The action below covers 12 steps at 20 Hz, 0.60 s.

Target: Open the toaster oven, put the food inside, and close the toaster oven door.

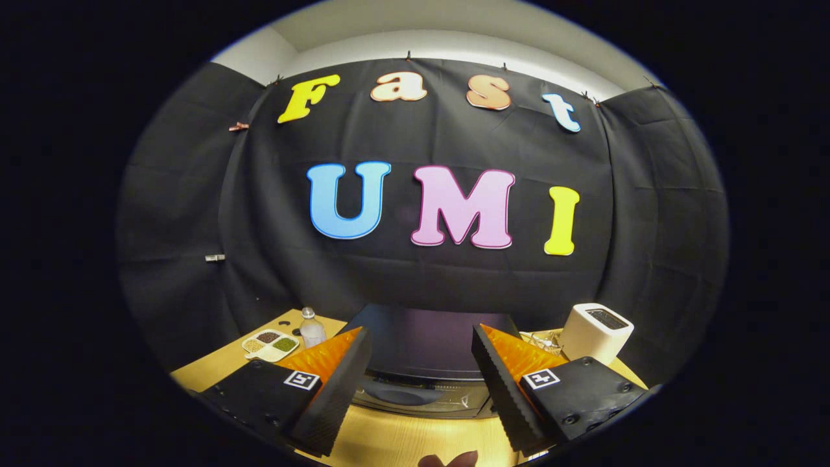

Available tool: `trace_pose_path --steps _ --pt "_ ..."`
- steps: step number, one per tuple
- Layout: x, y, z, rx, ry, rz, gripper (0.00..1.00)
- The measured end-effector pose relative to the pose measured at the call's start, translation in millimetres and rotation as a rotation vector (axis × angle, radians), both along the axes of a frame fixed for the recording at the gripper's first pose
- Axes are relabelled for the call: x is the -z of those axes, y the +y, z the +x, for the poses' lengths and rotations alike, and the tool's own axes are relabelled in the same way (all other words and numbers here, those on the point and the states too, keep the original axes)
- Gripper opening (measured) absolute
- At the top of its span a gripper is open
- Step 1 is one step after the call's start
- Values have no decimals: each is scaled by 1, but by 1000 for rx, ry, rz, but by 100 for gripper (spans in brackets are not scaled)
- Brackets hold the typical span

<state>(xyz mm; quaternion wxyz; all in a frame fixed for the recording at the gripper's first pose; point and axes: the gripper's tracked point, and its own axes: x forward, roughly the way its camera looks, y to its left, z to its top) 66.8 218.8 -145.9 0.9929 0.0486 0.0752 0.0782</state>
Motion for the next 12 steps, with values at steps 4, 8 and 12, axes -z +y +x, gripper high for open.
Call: trace_pose_path --steps 4,8,12 --pt "40 21 17 10 70 25 97" --pt "81 32 28 26 166 51 98" --pt "119 35 40 41 254 41 98"
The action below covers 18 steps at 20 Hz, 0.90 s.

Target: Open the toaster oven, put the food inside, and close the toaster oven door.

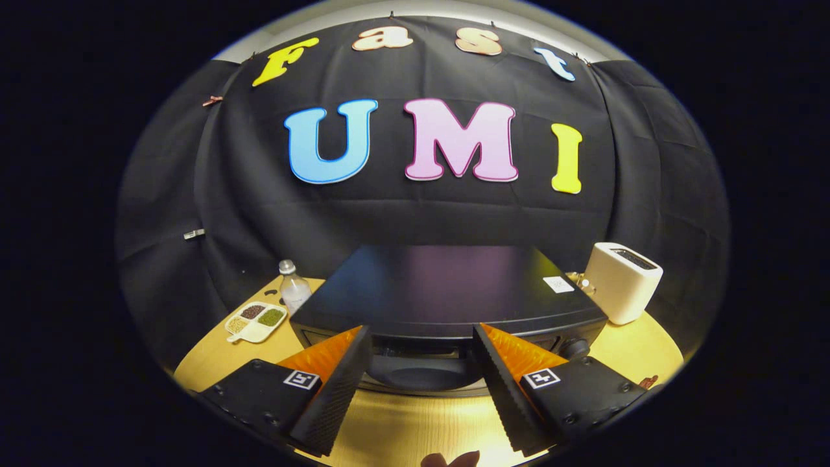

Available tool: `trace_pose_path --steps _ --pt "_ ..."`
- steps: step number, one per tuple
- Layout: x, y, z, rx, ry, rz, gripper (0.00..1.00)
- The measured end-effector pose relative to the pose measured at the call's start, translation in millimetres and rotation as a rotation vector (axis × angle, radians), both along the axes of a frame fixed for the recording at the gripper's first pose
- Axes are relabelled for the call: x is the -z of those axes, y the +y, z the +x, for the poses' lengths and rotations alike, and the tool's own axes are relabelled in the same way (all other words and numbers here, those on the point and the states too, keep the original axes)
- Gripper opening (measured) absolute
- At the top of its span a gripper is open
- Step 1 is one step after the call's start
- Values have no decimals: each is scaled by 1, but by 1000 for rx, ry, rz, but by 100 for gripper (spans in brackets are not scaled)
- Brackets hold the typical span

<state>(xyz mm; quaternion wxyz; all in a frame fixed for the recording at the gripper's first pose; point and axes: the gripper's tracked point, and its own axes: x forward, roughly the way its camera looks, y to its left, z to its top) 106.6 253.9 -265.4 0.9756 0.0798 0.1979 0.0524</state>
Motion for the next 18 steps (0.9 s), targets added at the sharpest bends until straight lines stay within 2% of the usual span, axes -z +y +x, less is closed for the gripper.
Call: trace_pose_path --steps 6,18 --pt "4 -3 1 68 7 -12 98" --pt "20 -1 -57 58 47 -11 98"
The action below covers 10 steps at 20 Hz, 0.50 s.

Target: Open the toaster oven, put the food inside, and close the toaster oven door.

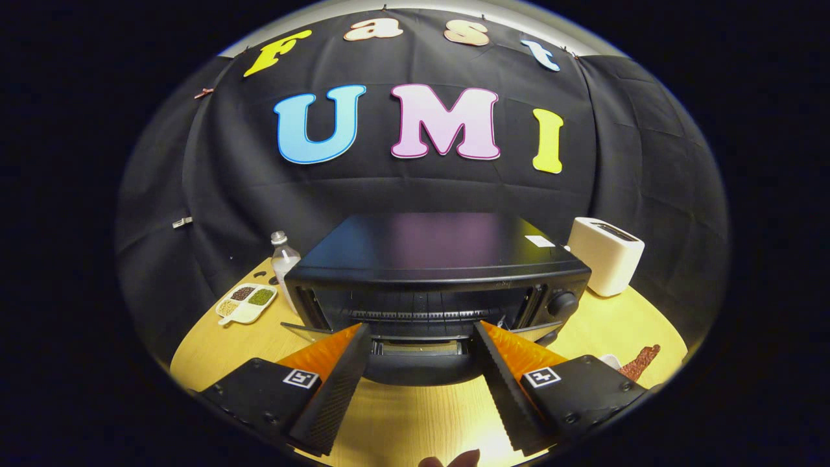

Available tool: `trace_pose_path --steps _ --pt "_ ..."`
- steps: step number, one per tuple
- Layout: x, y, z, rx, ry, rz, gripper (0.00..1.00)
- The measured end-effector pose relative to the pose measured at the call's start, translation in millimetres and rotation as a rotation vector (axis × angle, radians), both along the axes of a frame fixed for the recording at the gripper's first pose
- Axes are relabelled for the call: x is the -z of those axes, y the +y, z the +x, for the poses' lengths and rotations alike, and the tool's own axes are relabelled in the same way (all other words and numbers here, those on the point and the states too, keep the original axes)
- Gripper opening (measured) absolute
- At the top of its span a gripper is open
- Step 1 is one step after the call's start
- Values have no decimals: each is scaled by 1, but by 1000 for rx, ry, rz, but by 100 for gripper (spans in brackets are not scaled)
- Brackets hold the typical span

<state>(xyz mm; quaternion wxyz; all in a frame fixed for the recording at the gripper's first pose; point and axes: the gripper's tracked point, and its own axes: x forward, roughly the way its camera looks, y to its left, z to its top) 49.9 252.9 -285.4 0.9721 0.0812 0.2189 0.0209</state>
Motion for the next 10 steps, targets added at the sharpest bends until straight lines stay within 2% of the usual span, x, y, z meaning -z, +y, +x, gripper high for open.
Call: trace_pose_path --steps 10 --pt "28 4 -46 -34 91 -11 98"
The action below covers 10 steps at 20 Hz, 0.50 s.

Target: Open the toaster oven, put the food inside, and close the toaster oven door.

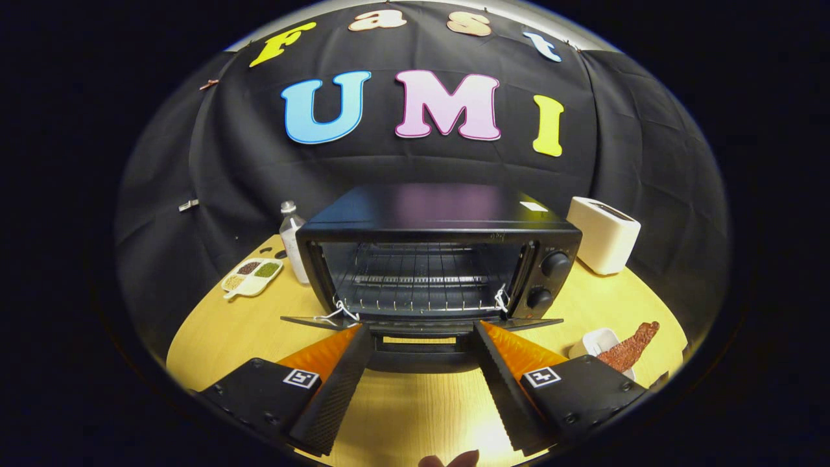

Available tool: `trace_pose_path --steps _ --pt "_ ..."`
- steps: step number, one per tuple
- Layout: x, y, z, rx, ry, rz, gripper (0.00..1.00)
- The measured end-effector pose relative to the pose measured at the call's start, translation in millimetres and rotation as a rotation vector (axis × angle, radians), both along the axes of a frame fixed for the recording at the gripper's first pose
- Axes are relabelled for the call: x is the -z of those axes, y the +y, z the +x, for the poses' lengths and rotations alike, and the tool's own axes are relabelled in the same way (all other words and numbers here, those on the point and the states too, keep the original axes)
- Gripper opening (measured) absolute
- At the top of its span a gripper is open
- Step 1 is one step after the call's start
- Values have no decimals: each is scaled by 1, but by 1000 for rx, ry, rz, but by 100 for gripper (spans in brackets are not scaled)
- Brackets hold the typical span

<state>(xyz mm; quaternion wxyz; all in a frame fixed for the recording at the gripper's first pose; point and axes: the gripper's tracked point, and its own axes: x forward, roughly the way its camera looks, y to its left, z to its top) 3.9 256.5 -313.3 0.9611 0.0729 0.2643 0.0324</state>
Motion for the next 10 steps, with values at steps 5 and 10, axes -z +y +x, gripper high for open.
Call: trace_pose_path --steps 5,10 --pt "19 2 -20 -25 62 -11 98" --pt "46 6 -41 -45 170 6 98"
